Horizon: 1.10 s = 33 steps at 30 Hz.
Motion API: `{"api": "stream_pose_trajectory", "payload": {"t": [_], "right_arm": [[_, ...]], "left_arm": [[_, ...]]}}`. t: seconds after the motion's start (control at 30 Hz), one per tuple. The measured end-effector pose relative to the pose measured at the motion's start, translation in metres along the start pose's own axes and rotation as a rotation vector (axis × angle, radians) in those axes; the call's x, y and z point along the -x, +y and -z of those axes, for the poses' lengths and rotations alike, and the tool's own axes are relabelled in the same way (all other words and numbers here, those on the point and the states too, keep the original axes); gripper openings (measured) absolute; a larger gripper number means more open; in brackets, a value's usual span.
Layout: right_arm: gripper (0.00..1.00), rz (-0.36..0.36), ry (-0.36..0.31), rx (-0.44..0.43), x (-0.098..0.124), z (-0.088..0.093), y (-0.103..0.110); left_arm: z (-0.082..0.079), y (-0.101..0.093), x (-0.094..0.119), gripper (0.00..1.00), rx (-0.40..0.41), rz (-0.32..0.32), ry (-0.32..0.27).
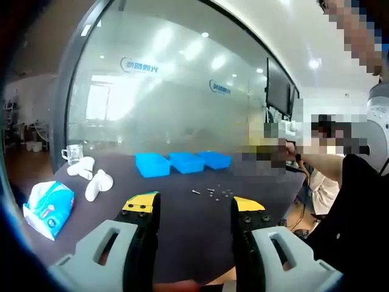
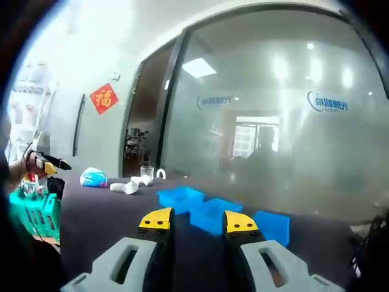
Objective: Sort the screws, nuts, and washers into the corresponding bins
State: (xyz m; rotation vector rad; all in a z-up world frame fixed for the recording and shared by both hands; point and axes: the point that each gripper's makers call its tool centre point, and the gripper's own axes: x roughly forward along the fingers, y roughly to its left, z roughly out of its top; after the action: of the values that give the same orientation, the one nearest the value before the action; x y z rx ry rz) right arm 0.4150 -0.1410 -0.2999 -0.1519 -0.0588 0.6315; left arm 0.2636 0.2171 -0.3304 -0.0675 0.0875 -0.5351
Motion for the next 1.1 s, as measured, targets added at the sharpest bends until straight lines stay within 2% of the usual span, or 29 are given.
{"api": "stream_pose_trajectory", "payload": {"t": [0.23, 0.33, 0.43, 0.77, 1.1], "right_arm": [[0.26, -0.012, -0.017, -0.027, 0.036, 0.017, 0.020], [0.26, -0.001, -0.008, -0.017, 0.046, 0.023, 0.022], [0.26, 0.004, -0.008, -0.044, 0.054, 0.026, 0.022], [0.27, -0.036, 0.036, -0.058, 0.055, 0.040, 0.028], [0.27, -0.171, 0.113, -0.030, 0.047, 0.052, 0.059]], "left_arm": [[0.000, 0.002, 0.000, 0.46, -0.003, -0.003, 0.003], [-0.001, 0.001, -0.002, 0.46, -0.006, 0.000, 0.005], [-0.001, -0.001, -0.003, 0.46, -0.011, 0.004, 0.007], [-0.003, -0.008, -0.006, 0.46, -0.026, 0.017, 0.011], [-0.005, -0.010, -0.005, 0.46, -0.027, 0.023, 0.010]]}}
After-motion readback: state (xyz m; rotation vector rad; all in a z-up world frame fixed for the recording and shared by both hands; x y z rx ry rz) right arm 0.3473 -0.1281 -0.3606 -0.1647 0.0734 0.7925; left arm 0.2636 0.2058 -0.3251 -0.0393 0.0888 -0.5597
